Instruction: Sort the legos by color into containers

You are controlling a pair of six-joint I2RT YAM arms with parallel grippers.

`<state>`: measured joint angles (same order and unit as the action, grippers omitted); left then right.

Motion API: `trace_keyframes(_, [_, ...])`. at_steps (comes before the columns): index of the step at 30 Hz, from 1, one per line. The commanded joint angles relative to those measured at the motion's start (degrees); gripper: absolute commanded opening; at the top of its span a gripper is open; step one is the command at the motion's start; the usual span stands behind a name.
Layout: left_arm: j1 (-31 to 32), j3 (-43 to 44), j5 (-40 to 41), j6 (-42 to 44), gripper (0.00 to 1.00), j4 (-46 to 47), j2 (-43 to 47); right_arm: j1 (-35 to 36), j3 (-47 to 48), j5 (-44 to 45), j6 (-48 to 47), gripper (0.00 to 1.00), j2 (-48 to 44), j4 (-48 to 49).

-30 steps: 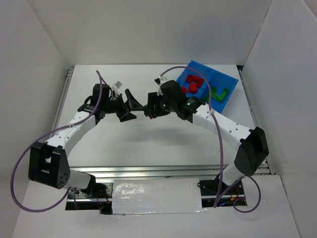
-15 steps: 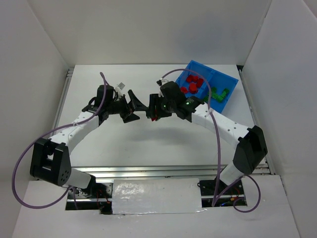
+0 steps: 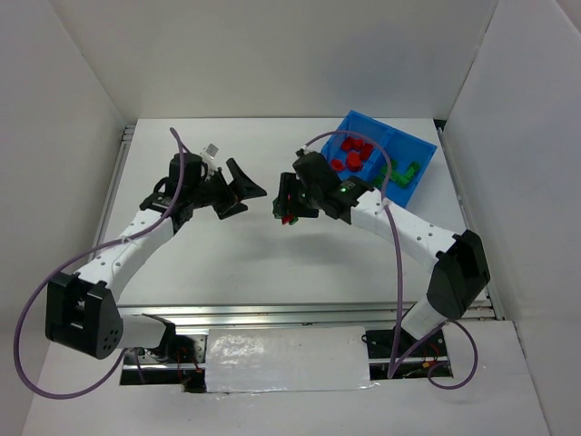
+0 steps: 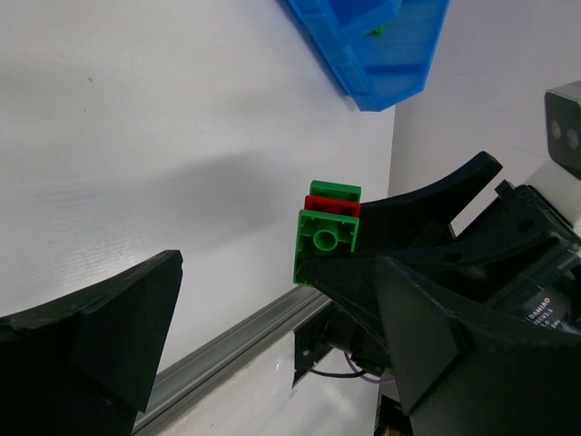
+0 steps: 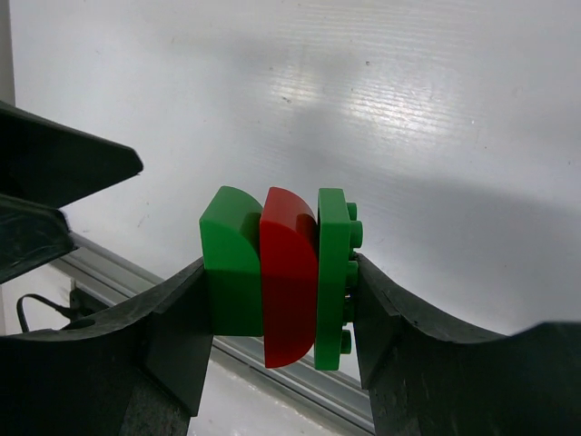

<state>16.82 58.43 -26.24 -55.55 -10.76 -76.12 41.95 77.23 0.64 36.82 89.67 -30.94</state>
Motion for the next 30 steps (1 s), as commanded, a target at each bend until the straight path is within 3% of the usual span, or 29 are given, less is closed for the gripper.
trace_keyframes(1, [0.2,1.3,1.7,1.1,1.0,1.6,3.3,-0.3,-0.1,-0.4,-0.5,0.3,-1.4,0.3])
trace_keyframes(12, [0.2,-6.0,3.9,-4.4,0.99,14.4,10.5,-0.7,-3.5,-3.6,1.6,0.29,-4.9,2.6])
trace_keyframes(15, [0.3,-6.1,1.0,-5.0,1.0,16.2,9.3,-0.6,-4.1,-5.9,0.1,0.29,-6.1,5.2])
trace_keyframes(21, [3.5,-5.5,0.3,-5.6,0.99,17.8,7.4,-0.5,-3.7,-9.7,-1.7,0.29,-6.0,6.2])
trace_keyframes(30, [6.6,-4.2,2.0,-4.7,0.95,13.1,3.7,-0.1,-3.5,-10.0,-3.1,0.29,-8.4,8.1])
